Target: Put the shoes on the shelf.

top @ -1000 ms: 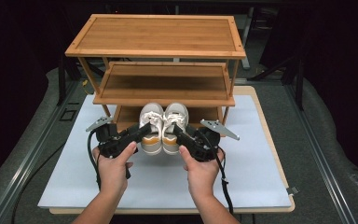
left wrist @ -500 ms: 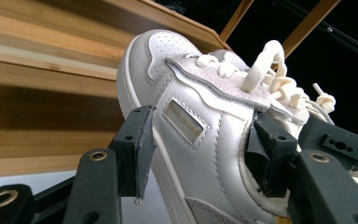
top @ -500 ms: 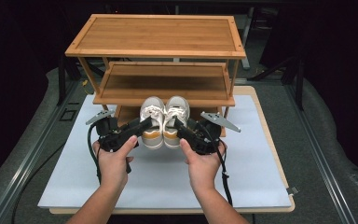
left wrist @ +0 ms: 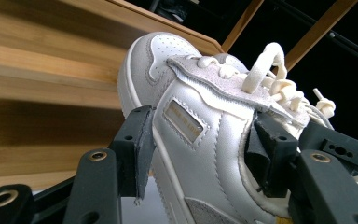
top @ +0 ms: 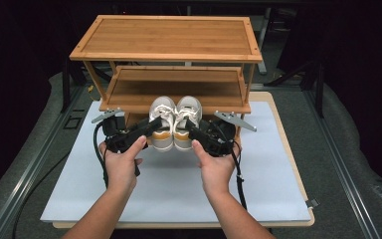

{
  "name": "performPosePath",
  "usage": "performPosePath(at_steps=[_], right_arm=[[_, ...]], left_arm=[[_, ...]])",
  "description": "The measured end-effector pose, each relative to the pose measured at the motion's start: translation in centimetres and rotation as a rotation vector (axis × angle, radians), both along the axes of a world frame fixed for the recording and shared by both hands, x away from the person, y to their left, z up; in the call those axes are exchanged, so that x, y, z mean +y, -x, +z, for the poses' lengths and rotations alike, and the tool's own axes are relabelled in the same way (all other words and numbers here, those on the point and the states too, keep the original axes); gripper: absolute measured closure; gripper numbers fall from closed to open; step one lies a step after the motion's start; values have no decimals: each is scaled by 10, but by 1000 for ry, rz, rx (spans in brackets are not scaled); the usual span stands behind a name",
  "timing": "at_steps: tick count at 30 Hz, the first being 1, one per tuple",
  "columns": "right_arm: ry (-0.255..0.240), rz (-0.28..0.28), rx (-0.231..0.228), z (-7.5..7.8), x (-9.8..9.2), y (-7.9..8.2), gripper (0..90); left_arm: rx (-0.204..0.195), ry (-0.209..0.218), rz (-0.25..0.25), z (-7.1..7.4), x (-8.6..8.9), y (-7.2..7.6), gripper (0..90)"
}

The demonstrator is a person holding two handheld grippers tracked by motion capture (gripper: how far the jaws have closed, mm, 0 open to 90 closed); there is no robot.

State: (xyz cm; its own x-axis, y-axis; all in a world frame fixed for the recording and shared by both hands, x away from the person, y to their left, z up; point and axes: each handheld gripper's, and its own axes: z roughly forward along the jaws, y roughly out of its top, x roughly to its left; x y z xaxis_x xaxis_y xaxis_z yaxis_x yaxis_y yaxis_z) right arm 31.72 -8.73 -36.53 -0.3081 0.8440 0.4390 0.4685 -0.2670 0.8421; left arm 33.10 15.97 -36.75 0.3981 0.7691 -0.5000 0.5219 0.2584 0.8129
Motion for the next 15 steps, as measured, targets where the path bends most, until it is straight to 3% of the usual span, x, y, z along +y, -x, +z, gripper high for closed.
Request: performPosePath(at_steps=[5,15], right_arm=[[5,-9,2,4,-1,-9,520],[6,-9,17,4,-1,-35,520]], left_arm=[[12,10,1,2,-2,-10,461],[14,-18,17,5,-4,-35,460]])
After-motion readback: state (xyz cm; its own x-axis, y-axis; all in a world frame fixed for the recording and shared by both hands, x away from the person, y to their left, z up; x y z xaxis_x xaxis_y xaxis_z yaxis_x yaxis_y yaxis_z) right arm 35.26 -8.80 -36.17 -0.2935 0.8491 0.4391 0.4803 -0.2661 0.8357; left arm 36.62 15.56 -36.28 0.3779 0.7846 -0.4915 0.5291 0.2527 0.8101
